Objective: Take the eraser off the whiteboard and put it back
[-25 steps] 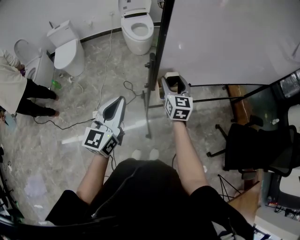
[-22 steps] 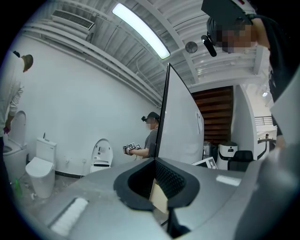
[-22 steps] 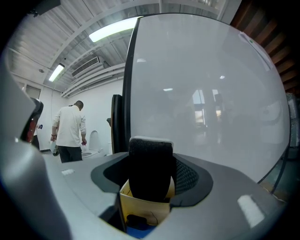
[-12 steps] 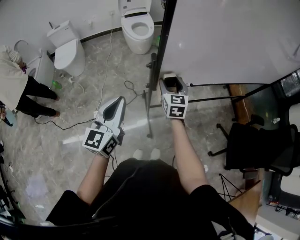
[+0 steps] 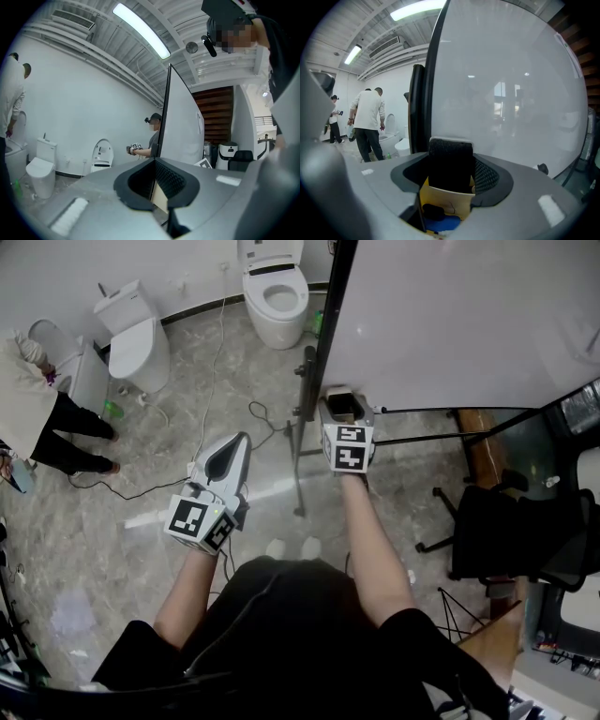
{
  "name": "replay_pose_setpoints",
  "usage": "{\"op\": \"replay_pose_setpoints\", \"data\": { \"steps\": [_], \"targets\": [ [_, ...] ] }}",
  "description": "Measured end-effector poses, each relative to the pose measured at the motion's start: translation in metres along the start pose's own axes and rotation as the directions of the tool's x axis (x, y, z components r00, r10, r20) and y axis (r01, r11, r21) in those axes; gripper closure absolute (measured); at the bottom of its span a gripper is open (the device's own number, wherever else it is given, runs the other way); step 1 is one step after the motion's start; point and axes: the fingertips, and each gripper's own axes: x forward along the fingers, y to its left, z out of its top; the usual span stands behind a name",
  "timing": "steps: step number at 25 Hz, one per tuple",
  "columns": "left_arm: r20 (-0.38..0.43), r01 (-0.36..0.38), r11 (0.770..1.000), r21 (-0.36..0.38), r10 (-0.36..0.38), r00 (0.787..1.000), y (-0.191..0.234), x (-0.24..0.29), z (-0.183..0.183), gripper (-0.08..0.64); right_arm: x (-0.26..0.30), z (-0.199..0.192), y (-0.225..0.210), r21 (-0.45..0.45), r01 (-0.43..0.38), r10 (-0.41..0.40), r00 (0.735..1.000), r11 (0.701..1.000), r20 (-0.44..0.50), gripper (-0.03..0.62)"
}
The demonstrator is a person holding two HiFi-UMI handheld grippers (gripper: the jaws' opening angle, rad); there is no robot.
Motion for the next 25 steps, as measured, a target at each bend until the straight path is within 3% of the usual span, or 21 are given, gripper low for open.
{"op": "replay_pose_setpoints", "data": {
  "steps": [10,14,25],
  "targets": [
    [-0.008,-0.010,1.000,0.000,0.010,1.000,-0.001,-0.001,0.001,0.555,-0.003,0.000,0.002,-0.013,-0.015,0.014,1.000,1.000,-0.024,0.296],
    [-0.005,0.024,0.999,0.030,-0.024,1.000,-0.006,0.001,0.001,0.555,-0.007,0.000,0.001,-0.014,-0.019,0.019,1.000,1.000,-0.019,0.287],
    [-0.001,0.079,0.995,0.060,-0.079,0.997,-0.022,0.009,0.005,0.555,-0.055,0.034,-0.008,0.053,-0.047,0.040,0.992,0.997,0.118,0.295]
  ]
}}
